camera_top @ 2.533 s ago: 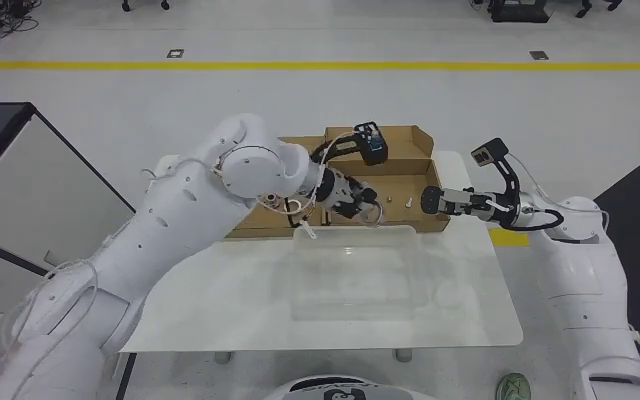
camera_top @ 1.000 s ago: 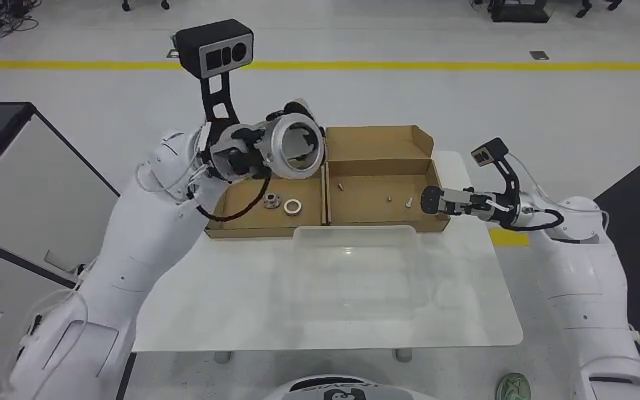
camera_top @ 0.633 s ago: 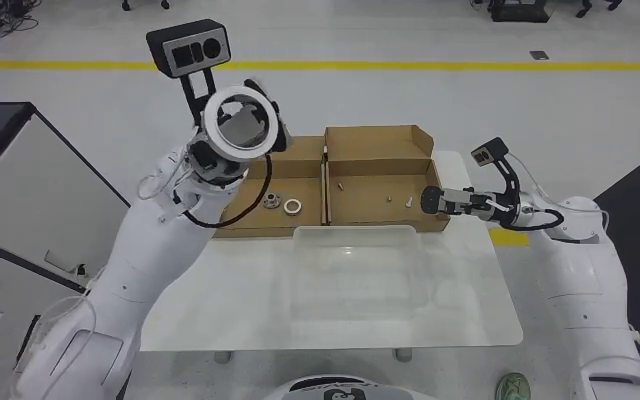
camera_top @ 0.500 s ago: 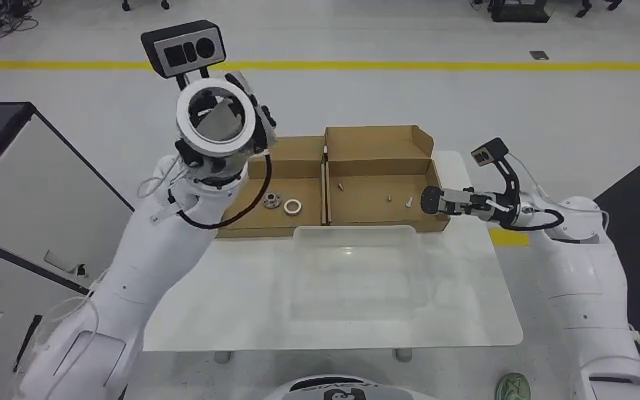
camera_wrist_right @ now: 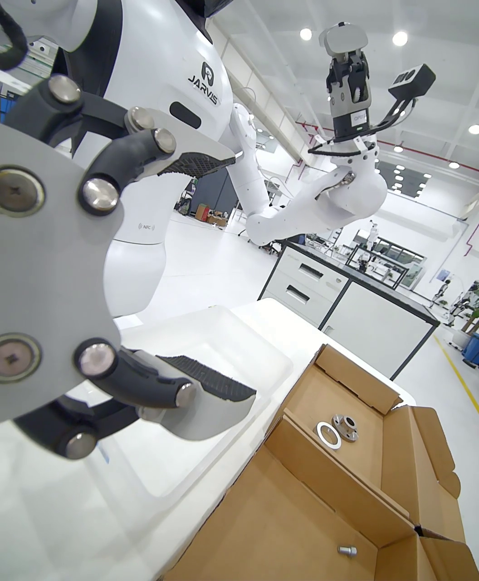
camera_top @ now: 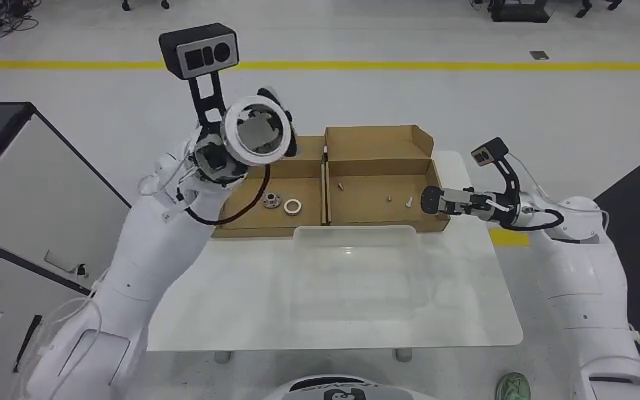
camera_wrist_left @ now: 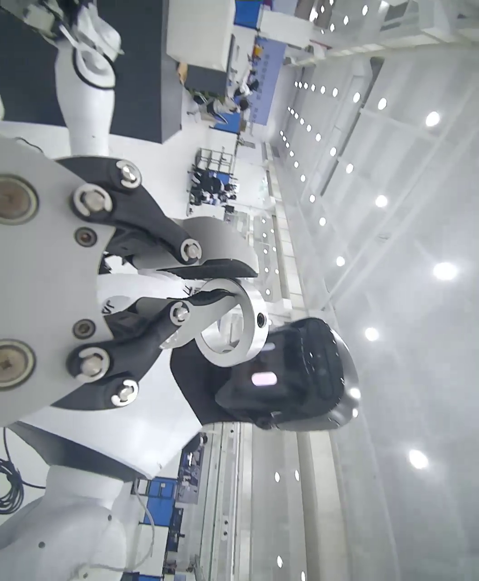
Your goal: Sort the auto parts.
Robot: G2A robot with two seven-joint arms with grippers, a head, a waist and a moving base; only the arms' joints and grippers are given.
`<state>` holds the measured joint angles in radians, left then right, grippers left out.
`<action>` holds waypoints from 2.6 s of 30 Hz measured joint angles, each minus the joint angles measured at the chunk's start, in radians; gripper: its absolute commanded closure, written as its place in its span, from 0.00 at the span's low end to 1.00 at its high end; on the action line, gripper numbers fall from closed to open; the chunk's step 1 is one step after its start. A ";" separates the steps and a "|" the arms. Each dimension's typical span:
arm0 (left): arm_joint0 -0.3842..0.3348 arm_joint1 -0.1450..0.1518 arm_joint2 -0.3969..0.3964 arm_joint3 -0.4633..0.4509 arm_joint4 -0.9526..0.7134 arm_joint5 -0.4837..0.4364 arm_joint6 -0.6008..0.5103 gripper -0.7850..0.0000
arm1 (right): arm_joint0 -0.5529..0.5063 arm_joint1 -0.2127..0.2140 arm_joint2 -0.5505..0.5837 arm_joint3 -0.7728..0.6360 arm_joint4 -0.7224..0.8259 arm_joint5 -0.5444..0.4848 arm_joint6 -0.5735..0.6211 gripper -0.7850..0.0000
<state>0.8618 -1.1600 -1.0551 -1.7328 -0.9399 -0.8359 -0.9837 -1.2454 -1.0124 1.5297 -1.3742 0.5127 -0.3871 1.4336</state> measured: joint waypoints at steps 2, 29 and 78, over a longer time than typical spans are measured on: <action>0.000 0.001 -0.010 -0.001 0.065 0.014 -0.005 1.00 | 0.000 0.000 0.000 0.000 0.000 0.000 0.000 0.00; 0.045 -0.054 -0.043 -0.038 -0.107 0.017 -0.018 1.00 | 0.000 0.000 0.000 0.000 0.000 0.000 0.000 0.00; 0.158 -0.060 -0.138 -0.062 0.177 0.239 0.039 1.00 | 0.000 0.000 0.000 0.000 0.000 0.000 0.000 0.00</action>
<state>1.0193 -1.2199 -1.1929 -1.7945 -0.7628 -0.5967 -0.9448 -1.2454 -1.0124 1.5297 -1.3742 0.5127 -0.3871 1.4336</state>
